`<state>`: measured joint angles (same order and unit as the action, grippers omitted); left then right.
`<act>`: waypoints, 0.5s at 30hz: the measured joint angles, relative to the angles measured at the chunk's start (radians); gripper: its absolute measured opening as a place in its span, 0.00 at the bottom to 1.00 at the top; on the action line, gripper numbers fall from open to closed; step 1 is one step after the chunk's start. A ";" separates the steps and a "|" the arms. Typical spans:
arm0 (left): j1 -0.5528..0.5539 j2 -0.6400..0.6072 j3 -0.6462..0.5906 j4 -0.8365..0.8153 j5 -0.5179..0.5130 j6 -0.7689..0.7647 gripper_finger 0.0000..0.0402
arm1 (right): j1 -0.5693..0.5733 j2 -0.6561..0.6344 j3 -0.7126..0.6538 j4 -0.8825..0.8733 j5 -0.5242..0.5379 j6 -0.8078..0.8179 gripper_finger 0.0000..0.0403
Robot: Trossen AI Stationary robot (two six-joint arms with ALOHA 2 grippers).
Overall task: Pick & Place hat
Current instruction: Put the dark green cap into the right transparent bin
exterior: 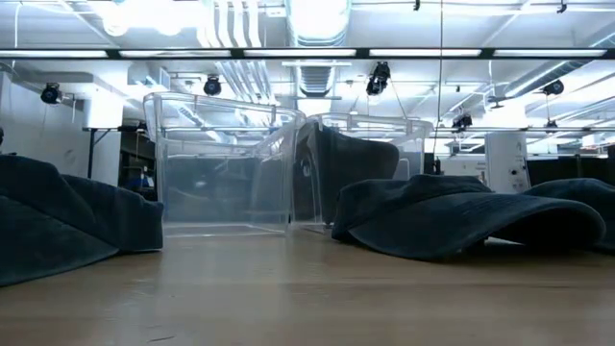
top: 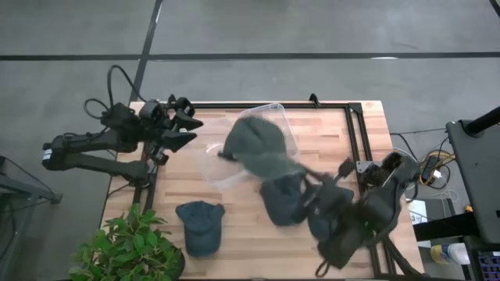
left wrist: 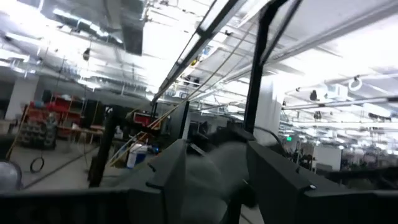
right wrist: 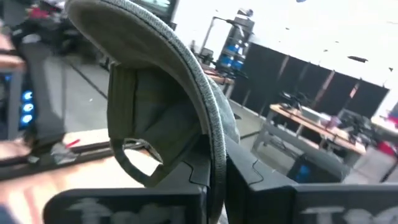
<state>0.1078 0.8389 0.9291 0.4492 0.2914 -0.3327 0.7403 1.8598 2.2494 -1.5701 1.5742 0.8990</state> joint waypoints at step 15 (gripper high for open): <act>-0.020 0.161 -0.020 -0.050 0.041 0.001 0.40 | -0.152 -0.263 0.000 0.111 -0.001 -0.064 0.03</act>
<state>0.0875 1.0002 0.9090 0.3987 0.3328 -0.3313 0.5879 1.5964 2.2498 -1.4593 1.5734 0.8346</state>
